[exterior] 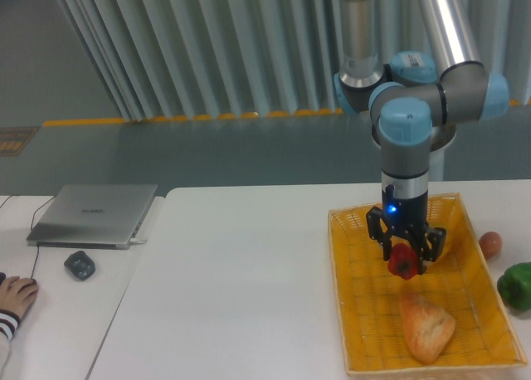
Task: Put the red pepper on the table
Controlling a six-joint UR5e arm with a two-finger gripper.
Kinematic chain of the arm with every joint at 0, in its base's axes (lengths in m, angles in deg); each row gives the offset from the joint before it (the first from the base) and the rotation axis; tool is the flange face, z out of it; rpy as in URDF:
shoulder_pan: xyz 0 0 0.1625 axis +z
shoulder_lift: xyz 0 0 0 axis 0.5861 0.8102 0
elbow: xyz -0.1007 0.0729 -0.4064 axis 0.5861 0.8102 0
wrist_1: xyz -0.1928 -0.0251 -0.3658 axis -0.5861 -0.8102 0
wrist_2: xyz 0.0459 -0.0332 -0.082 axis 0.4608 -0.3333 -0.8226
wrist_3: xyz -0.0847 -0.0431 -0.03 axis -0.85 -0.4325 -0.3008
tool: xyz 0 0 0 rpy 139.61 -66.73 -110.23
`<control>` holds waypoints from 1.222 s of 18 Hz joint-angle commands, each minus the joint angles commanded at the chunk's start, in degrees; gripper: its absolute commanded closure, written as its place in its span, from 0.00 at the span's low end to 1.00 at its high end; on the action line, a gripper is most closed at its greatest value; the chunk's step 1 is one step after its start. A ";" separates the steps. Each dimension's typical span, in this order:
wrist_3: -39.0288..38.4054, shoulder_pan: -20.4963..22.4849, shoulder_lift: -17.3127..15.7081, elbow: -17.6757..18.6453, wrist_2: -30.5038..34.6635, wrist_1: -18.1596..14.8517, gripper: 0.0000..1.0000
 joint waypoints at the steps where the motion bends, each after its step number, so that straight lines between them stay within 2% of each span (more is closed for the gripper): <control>1: 0.26 1.23 0.00 -1.41 -0.09 -0.70 0.63; 4: 7.27 5.88 0.00 -3.97 -0.18 -2.72 0.63; 5: 10.26 7.46 0.09 -4.06 -0.52 -2.73 0.63; 7: 19.21 13.43 0.61 -4.06 -3.15 -2.73 0.63; 10: 27.23 18.54 1.40 -3.97 -5.00 -2.82 0.63; 15: 39.09 24.70 3.16 -3.45 -5.45 -2.82 0.63; 22: 51.31 29.88 6.06 -3.53 -5.10 -2.47 0.63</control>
